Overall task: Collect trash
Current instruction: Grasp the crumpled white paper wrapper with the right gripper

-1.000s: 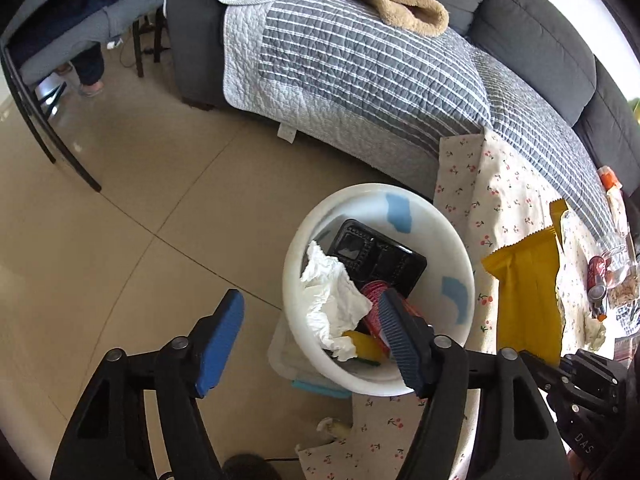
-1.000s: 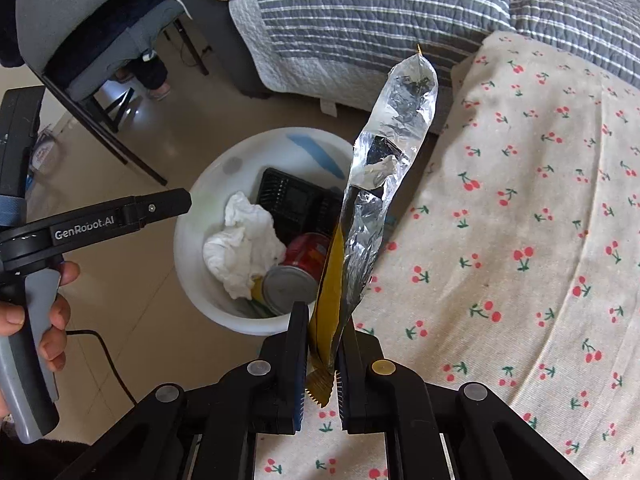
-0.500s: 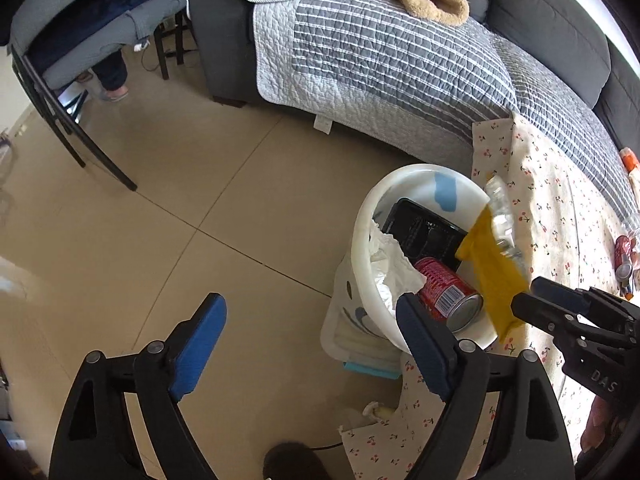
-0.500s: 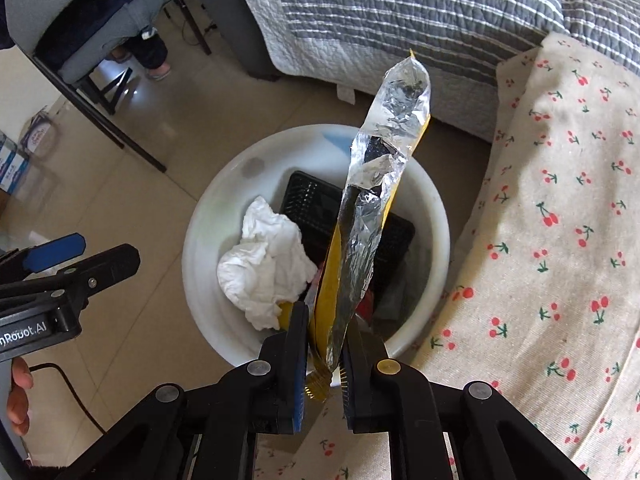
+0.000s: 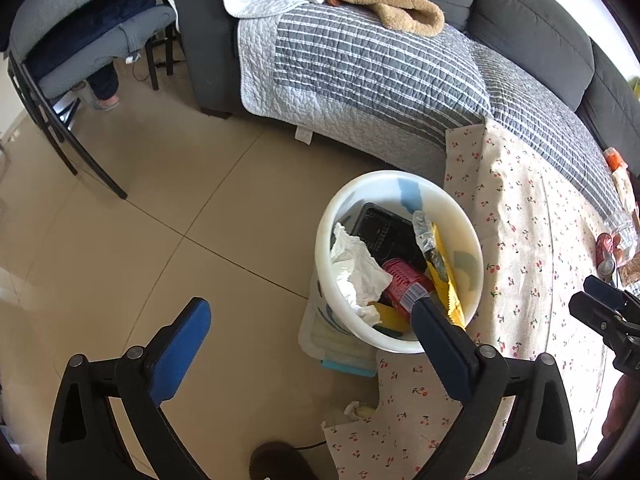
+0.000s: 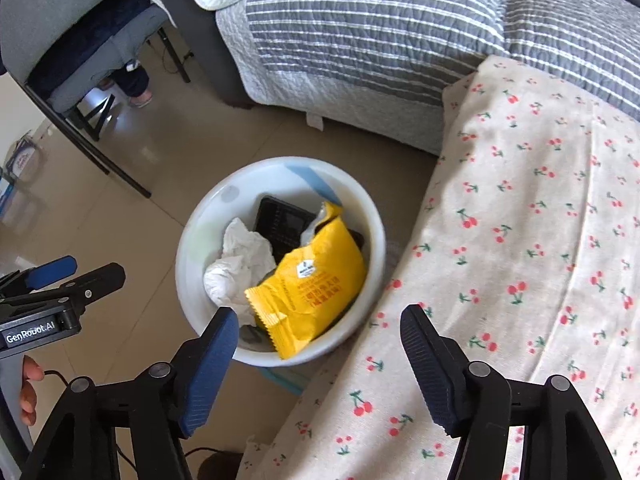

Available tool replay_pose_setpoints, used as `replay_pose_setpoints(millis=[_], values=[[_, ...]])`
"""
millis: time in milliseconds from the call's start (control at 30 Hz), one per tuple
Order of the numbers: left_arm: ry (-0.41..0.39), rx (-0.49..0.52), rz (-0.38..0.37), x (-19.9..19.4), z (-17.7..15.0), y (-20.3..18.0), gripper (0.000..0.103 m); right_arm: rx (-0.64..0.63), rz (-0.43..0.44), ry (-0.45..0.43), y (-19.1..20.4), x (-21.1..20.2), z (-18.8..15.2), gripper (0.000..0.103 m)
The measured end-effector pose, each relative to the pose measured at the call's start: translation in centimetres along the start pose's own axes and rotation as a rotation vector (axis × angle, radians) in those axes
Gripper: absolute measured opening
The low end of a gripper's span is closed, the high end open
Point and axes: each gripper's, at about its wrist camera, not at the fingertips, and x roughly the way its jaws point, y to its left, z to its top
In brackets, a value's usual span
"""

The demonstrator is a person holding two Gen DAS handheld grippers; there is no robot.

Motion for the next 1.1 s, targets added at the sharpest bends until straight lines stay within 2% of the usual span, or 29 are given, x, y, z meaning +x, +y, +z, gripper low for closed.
replay_pose_setpoints(millis=[133, 200, 300, 633, 800, 967, 1100], values=[[-0.010, 0.033, -0.019, -0.6, -0.1, -2.4, 0.103, 0.030, -0.080, -0.034, -2.8, -2.0, -1.0, 0.086], [-0.014, 0.055, -0.024, -0.7, -0.2, -3.9, 0.103, 0.051, -0.125, -0.047, -4.4, -2.8, -1.7, 0.094], [-0.014, 0.093, -0.027, -0.7, -0.4, -6.3, 0.103, 0.086, -0.178, -0.053, -7.0, -3.7, -2.8, 0.097], [0.020, 0.177, -0.068, 0.5, -1.1, -13.9, 0.103, 0.289, -0.280, -0.051, -17.1, -6.9, -6.6, 0.098], [0.035, 0.204, -0.089, 1.2, -1.2, -16.9, 0.103, 0.379, -0.356, -0.071, -21.7, -8.7, -7.4, 0.098], [0.049, 0.226, -0.103, 1.8, -1.4, -19.1, 0.103, 0.468, -0.398, -0.038, -25.3, -8.3, -8.2, 0.098], [0.054, 0.246, -0.113, 2.0, -1.6, -20.5, 0.103, 0.517, -0.399, -0.011, -26.9, -7.6, -8.6, 0.095]])
